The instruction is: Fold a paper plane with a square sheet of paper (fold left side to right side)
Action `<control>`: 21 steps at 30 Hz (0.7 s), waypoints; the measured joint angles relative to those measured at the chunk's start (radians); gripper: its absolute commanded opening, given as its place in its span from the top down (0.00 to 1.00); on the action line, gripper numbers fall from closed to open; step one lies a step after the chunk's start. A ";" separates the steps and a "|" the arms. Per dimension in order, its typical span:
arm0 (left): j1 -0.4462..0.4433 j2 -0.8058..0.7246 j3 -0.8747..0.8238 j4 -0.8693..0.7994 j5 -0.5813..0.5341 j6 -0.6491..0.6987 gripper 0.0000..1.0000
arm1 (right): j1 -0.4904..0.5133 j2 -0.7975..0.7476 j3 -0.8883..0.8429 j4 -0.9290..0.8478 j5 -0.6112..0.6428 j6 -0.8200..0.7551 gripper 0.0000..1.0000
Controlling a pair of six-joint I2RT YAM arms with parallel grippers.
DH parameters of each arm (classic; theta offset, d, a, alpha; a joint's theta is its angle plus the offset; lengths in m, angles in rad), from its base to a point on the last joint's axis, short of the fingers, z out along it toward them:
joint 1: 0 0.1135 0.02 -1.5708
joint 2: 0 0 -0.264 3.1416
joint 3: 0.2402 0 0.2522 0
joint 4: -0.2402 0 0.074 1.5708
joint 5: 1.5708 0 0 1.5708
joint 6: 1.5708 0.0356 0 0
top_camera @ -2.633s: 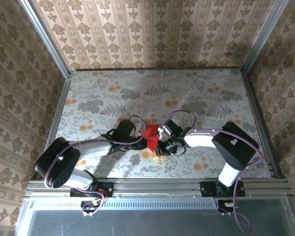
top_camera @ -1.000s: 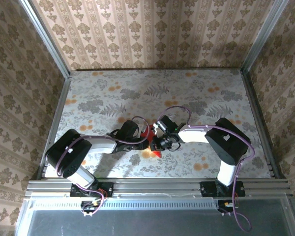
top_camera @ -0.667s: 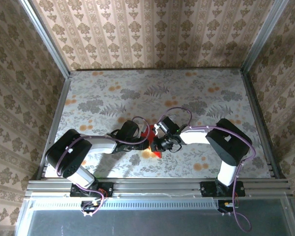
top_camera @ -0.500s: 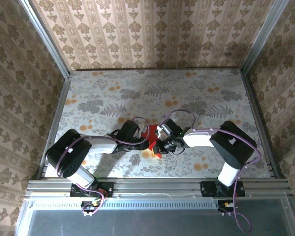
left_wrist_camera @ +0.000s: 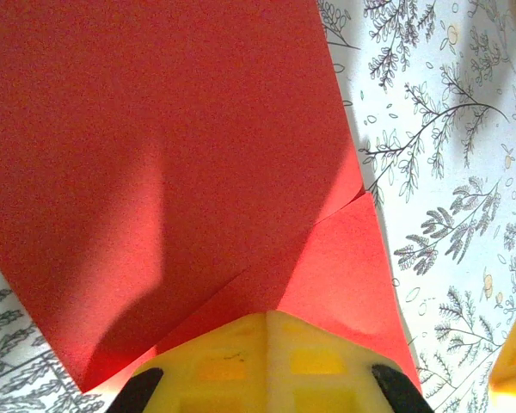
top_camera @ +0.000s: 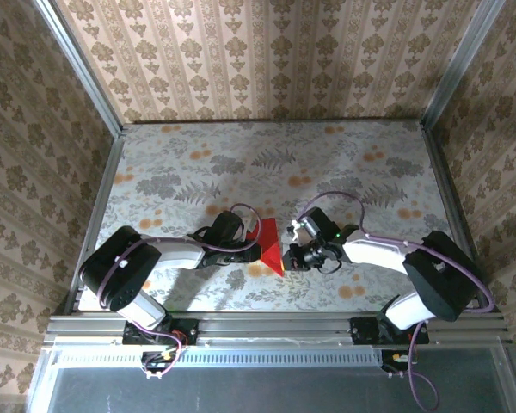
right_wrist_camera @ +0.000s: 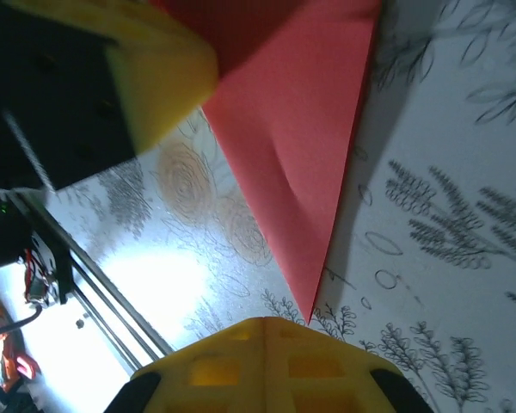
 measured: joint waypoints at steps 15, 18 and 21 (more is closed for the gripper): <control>0.034 -0.156 0.061 -0.083 -0.005 -0.002 0.62 | -0.093 0.051 0.042 0.068 -0.037 -0.175 0.56; 0.069 -0.185 0.060 -0.105 -0.011 0.001 0.59 | -0.093 0.091 0.042 0.122 -0.054 -0.173 0.56; 0.103 -0.210 0.054 -0.122 -0.015 0.001 0.57 | -0.090 0.129 0.042 0.171 -0.067 -0.167 0.58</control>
